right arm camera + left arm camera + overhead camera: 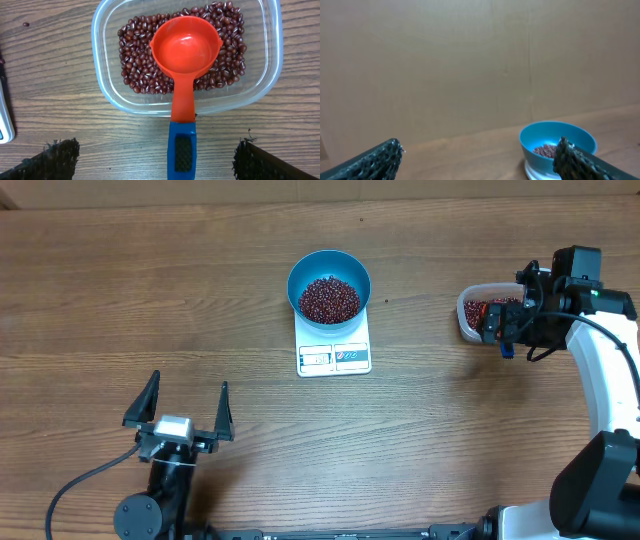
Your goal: Scoop item into bowl and weigh 150g on scale
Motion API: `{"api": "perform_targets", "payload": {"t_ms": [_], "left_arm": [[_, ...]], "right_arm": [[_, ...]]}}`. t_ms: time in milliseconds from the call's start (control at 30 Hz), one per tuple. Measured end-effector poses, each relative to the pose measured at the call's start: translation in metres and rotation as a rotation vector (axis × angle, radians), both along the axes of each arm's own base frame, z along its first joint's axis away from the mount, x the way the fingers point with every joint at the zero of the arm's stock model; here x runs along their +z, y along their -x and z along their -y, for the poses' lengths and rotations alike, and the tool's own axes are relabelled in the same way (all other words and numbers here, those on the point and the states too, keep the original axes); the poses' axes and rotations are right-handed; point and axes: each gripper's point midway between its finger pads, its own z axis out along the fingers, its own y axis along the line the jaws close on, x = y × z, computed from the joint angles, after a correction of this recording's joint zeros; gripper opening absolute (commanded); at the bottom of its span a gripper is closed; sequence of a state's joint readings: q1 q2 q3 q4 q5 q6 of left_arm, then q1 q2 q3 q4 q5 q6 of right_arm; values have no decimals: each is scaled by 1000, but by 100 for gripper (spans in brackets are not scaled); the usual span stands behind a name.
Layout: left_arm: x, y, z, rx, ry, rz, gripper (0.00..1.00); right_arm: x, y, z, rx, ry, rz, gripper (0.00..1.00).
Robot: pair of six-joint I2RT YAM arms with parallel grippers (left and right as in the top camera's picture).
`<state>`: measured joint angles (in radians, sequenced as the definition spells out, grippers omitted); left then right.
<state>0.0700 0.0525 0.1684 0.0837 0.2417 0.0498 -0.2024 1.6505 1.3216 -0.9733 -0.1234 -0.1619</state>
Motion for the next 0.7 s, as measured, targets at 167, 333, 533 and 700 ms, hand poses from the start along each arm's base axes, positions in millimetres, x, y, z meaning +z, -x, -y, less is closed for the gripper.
{"api": "perform_targets", "payload": {"t_ms": [167,333,533,700], "left_arm": [[-22,-4,0,5,-35,39,100],[-51,-11,-1,4,-41,-42,99],[-91,-14,-6,30,-45,-205,100],[-103,-14,-14,74,-16,-259,100]], "right_arm": [[0,0,0,0,0,0,100],[0,0,0,0,0,0,100],[0,0,0,0,0,0,100],[0,0,0,0,0,0,100]]}}
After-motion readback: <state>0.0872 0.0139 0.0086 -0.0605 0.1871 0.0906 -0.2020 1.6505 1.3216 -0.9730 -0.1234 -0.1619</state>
